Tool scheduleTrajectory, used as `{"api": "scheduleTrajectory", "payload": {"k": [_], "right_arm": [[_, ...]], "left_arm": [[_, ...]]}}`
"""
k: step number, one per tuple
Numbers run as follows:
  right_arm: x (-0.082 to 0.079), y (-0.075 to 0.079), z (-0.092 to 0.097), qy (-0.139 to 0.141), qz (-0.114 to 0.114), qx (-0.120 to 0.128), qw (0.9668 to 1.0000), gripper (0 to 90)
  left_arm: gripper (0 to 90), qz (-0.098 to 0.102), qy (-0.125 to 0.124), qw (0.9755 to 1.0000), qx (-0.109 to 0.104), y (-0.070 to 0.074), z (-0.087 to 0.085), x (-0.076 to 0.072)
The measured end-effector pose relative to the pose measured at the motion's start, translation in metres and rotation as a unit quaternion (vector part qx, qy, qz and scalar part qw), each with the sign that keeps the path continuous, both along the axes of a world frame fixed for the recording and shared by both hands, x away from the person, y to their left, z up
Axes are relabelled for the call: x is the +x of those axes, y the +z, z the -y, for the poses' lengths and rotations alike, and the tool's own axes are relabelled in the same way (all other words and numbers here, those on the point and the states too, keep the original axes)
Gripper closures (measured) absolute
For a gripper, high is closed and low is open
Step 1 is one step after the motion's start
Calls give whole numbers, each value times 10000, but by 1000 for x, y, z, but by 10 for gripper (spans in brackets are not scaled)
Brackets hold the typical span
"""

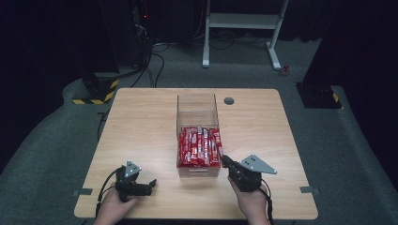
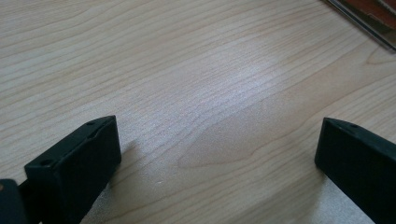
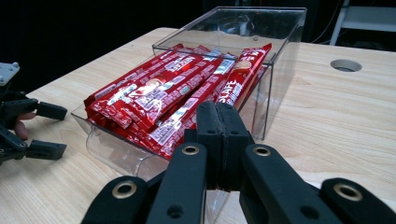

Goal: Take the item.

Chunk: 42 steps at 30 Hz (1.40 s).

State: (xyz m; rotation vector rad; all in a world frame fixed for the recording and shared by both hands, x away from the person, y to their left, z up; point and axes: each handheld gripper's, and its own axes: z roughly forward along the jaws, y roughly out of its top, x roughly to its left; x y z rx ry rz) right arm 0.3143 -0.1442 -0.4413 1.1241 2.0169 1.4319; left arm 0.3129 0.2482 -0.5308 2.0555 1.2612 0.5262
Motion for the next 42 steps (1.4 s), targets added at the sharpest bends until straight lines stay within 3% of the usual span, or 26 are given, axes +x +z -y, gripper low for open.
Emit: {"api": "scheduleTrajectory", "payload": {"k": [31, 42], "right_arm": [[12, -6, 33, -546, -37, -54, 9985, 897], [17, -14, 36, -565, -89, -186, 9982, 896]], "left_arm": [[6, -7, -5, 10000, -2, 0, 0, 0], [6, -7, -5, 10000, 0, 0, 0, 0]]}}
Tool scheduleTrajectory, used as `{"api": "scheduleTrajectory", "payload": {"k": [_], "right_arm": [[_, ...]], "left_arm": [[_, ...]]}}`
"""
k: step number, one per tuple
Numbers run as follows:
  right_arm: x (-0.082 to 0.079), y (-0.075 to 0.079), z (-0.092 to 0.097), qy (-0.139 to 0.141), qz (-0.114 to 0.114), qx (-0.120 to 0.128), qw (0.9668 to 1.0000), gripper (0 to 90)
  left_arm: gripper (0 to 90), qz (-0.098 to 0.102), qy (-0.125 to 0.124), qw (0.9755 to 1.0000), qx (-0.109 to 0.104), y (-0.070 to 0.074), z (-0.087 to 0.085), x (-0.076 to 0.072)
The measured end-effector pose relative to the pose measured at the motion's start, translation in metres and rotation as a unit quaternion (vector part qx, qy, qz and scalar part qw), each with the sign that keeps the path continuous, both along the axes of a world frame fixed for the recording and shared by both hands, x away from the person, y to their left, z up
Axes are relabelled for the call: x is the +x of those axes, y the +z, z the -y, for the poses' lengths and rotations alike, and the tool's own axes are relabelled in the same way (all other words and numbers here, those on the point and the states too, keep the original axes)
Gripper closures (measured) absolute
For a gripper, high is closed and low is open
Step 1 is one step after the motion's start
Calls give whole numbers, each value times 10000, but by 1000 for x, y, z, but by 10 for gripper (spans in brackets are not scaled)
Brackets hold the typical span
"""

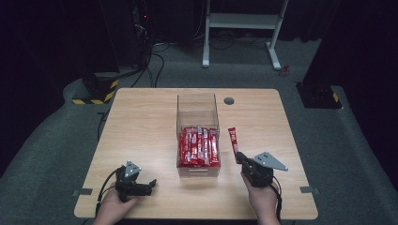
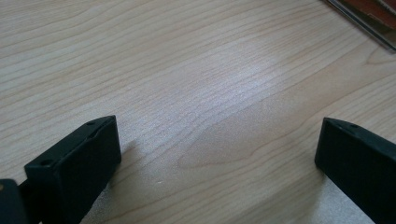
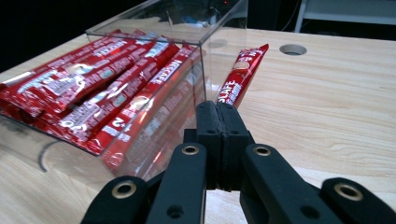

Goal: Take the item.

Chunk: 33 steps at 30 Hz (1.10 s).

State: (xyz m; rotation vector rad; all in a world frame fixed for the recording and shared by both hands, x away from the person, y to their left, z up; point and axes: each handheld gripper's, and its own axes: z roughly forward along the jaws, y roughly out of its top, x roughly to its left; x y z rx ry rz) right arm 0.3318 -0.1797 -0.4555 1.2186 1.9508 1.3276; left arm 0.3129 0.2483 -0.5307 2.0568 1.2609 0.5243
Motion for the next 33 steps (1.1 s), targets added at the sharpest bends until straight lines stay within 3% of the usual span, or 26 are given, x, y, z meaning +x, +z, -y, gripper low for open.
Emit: {"api": "scheduleTrajectory", "payload": {"k": [18, 26, 33], "right_arm": [[11, -7, -3, -183, 59, -319, 9993, 896], [25, -6, 2, -236, 65, -282, 9993, 896], [42, -9, 2, -304, 35, -433, 9986, 896]], "left_arm": [[6, -13, -32, 10000, -5, 0, 0, 0], [6, -12, -55, 10000, -6, 0, 0, 0], [6, -12, -55, 10000, -5, 0, 0, 0]]}}
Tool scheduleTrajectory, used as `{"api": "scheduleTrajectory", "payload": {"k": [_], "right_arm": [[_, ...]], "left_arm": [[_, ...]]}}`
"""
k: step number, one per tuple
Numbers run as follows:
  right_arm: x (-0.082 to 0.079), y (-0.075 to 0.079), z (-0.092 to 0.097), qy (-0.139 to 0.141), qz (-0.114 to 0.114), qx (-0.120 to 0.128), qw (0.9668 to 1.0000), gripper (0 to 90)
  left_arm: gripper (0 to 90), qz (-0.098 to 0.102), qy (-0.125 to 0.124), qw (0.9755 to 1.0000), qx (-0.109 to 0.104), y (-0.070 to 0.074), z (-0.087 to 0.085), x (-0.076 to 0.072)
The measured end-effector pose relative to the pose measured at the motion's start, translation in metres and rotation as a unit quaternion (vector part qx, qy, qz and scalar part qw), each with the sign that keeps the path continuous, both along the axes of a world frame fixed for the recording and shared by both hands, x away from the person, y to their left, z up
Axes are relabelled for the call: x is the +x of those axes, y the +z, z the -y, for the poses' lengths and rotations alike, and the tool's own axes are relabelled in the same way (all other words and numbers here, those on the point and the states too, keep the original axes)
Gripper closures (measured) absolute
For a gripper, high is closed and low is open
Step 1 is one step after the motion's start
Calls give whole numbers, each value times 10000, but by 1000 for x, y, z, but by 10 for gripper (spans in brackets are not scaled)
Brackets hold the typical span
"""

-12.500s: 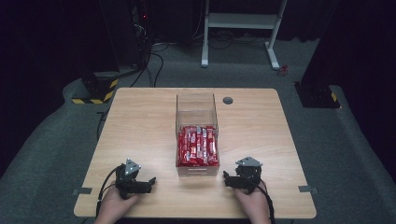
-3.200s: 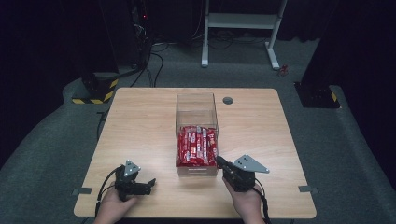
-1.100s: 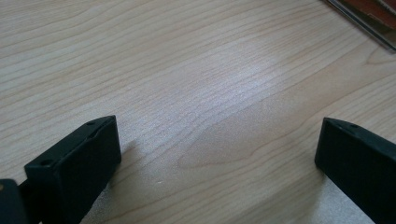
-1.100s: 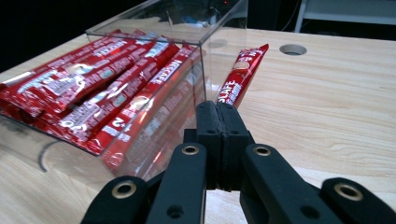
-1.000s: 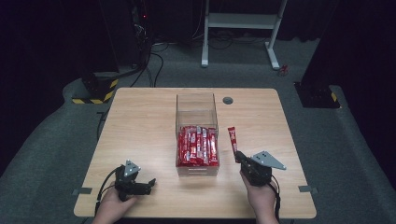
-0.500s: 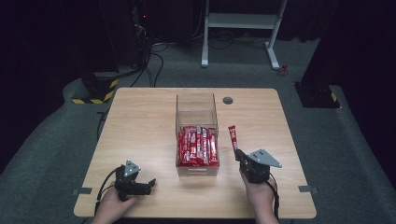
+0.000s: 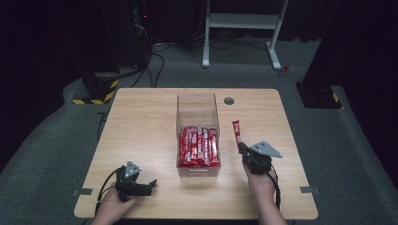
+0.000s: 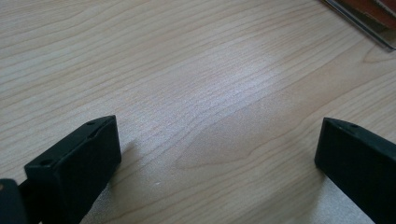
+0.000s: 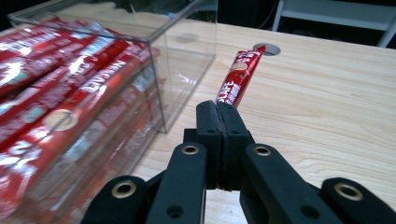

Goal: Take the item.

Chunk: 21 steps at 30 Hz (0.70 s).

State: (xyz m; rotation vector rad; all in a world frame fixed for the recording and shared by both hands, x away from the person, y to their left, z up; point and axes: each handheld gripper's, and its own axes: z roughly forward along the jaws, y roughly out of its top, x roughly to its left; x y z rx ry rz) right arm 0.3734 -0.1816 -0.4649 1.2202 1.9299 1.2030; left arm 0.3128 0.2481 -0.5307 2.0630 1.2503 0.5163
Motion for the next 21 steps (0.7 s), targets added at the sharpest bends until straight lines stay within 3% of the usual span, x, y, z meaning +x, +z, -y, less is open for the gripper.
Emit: {"api": "scheduleTrajectory", "payload": {"k": [12, 21], "right_arm": [[34, -20, 4, -227, -377, -205, 9988, 896], [47, -36, 9, -370, -691, -330, 9964, 895]], "left_arm": [[6, -2, 1, 10000, -4, 0, 0, 0], [6, 0, 0, 10000, -4, 0, 0, 0]]}}
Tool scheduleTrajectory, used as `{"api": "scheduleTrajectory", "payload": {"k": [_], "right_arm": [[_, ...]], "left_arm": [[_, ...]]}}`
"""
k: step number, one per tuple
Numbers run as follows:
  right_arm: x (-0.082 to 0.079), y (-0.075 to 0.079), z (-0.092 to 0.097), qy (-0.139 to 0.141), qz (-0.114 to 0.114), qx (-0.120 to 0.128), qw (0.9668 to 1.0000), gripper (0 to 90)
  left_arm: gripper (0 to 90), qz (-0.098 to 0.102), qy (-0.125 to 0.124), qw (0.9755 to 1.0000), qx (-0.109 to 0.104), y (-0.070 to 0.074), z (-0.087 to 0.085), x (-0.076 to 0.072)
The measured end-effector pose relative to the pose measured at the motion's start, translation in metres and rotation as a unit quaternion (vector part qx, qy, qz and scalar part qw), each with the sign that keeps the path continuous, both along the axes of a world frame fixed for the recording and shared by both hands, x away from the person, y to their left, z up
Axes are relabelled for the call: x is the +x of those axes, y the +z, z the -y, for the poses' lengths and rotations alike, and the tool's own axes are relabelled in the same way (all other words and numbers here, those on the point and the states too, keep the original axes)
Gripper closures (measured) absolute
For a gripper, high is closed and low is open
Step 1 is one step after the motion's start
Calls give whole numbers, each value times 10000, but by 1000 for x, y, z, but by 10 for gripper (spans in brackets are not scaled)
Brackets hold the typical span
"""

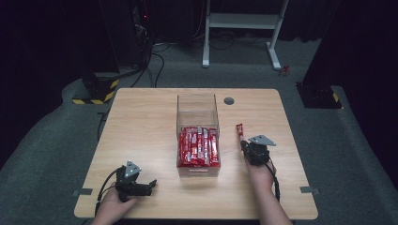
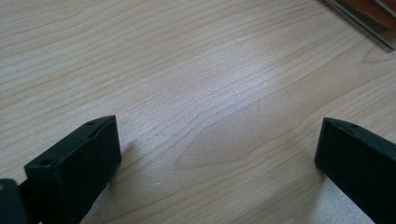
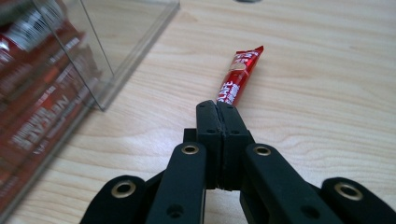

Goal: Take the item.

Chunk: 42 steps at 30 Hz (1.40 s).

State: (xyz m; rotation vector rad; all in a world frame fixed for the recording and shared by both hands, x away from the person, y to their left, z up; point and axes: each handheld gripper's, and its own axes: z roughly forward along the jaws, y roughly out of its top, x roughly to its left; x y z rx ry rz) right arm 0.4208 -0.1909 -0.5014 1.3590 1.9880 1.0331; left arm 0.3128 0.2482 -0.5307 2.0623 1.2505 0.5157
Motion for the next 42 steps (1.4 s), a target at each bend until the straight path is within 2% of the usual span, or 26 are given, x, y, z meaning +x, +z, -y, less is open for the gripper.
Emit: {"api": "scheduleTrajectory", "payload": {"k": [3, 12, 21, 27, 42], "right_arm": [[2, -6, 1, -11, -102, -26, 9999, 893], [2, -15, 2, -59, -215, -79, 9997, 884], [1, -17, 2, -100, -277, 31, 9996, 839], [0, -11, 3, -72, -194, 141, 9997, 706], [-4, 7, 0, -20, -24, 124, 9999, 567]], "left_arm": [[6, -3, 0, 10000, 1, 0, 0, 0], [6, 0, 0, 10000, 2, 0, 0, 0], [6, 1, -6, 10000, 6, 0, 0, 0], [6, 8, -13, 10000, 0, 0, 0, 0], [6, 14, -51, 10000, 24, 0, 0, 0]]}}
